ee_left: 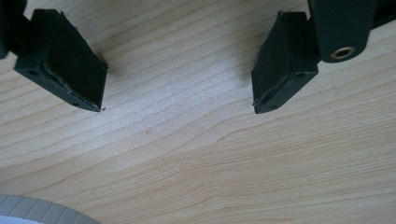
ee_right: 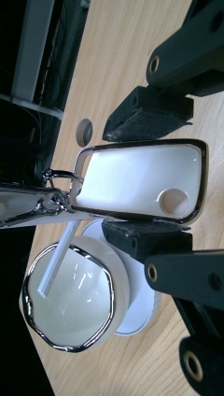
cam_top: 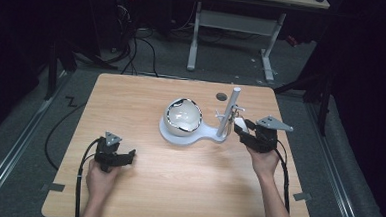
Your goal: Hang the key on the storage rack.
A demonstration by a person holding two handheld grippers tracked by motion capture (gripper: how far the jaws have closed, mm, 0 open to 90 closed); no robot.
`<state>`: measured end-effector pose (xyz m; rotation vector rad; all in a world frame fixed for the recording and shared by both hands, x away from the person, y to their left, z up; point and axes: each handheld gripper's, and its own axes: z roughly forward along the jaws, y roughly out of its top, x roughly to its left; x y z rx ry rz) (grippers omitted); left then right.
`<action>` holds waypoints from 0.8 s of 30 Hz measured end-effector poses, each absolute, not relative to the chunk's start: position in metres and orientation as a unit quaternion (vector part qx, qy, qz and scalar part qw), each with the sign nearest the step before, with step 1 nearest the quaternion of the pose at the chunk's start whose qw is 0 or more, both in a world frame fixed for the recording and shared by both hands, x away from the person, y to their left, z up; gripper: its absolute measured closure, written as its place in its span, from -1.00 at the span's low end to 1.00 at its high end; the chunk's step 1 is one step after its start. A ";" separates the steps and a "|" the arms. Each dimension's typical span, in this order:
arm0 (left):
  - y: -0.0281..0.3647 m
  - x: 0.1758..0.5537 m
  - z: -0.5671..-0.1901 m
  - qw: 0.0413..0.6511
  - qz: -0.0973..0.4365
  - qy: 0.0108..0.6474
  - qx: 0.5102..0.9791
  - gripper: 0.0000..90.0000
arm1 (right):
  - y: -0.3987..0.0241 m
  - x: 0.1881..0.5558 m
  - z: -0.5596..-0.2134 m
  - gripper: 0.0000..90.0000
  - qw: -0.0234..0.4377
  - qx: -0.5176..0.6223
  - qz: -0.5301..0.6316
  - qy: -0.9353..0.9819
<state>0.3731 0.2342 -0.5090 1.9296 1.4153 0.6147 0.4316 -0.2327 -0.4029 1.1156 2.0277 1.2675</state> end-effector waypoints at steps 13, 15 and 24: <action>0.234 0.373 -0.509 0.329 0.235 0.541 0.738 -0.59 | -0.229 0.436 -0.417 0.11 0.242 0.417 0.455 0.748; 0.234 0.373 -0.509 0.329 0.235 0.541 0.738 -0.59 | -0.228 0.436 -0.417 0.11 0.241 0.418 0.456 0.748; 0.234 0.373 -0.509 0.329 0.235 0.541 0.737 -0.59 | -0.224 0.440 -0.420 0.08 0.236 0.420 0.454 0.750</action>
